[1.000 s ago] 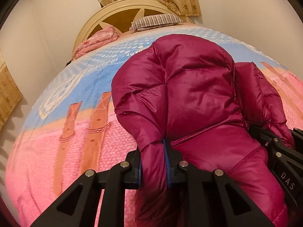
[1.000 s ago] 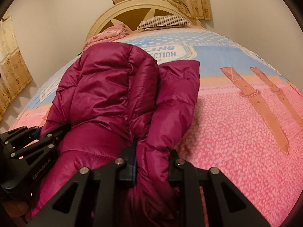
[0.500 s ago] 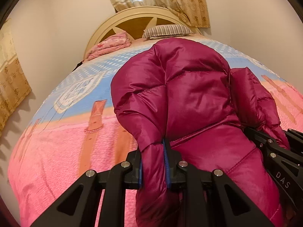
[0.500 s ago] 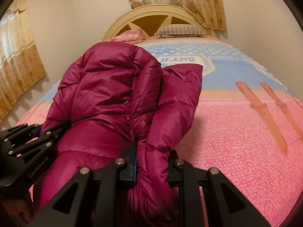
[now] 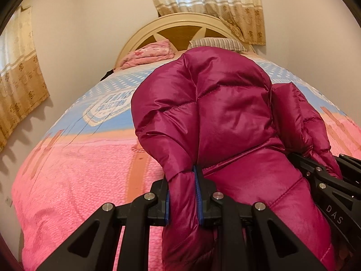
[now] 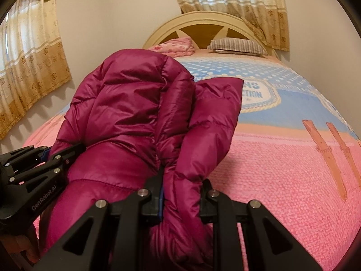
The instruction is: Fold large clothes
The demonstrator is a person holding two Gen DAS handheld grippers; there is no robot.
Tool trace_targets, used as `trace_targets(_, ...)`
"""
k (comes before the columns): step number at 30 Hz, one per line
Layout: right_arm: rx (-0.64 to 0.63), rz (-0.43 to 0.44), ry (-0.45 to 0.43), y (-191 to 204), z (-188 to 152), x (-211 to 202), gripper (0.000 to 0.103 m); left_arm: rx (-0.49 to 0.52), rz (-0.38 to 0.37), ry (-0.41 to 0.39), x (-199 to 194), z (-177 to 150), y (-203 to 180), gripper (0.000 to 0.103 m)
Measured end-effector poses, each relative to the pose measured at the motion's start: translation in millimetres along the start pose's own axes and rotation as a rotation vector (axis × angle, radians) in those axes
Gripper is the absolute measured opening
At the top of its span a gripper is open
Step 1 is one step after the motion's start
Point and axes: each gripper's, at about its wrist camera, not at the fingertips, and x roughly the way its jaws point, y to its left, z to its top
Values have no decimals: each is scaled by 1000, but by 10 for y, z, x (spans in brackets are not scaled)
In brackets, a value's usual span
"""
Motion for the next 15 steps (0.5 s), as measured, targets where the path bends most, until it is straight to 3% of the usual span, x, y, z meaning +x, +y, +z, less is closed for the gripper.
trace_targets(15, -104, 75, 5, 496, 45, 101, 21, -94, 60, -11, -159, -113, 653, 18)
